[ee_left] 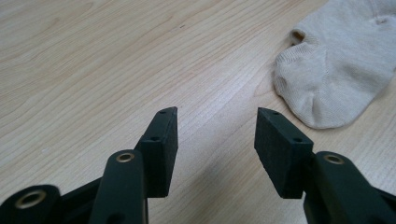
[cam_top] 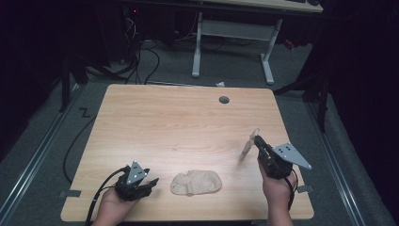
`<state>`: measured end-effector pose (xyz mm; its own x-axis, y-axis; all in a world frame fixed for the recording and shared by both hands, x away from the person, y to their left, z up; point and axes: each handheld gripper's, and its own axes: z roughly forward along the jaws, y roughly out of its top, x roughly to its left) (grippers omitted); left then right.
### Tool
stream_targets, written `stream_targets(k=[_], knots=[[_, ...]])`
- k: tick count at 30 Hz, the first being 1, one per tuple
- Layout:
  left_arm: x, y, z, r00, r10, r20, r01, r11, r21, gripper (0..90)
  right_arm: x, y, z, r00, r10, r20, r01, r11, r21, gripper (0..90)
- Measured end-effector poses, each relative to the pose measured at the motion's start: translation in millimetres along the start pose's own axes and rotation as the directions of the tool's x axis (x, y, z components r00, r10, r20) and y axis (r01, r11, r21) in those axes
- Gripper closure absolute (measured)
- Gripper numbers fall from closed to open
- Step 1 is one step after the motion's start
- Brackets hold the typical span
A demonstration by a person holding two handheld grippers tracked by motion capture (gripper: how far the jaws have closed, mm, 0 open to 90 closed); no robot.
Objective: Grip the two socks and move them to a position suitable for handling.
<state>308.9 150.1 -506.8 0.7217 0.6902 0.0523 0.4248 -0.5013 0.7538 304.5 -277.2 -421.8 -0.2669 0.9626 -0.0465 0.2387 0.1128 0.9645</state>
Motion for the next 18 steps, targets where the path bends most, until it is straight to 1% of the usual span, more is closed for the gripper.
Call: stream_targets(k=[5,9,13,18], knots=[[1.1,-0.9,-1.8,1.0,-0.005,-0.005,0.005,1.0,-0.002,49.8,9.0,-8.4,15.4,0.9992,-0.016,-0.037,0.017,0.999,0.052,88.1],[2.1,-2.3,-3.6,0.9999,-0.01,-0.011,0.01,1.0,0.0,49.8,20.8,-10.5,24.4,0.9971,-0.033,-0.068,0.037,0.997,0.069,88.0],[3.7,-3.6,-6.1,0.9997,-0.02,-0.017,0.02,0.9998,-0.005,49.8,36.0,-12.1,33.9,0.9919,-0.066,-0.108,0.076,0.994,0.085,88.0],[4.1,-4.8,-7.4,0.9997,-0.018,-0.019,0.018,0.9998,-0.007,49.7,52.8,-16.4,47.7,0.9848,-0.077,-0.156,0.095,0.989,0.113,87.9]])
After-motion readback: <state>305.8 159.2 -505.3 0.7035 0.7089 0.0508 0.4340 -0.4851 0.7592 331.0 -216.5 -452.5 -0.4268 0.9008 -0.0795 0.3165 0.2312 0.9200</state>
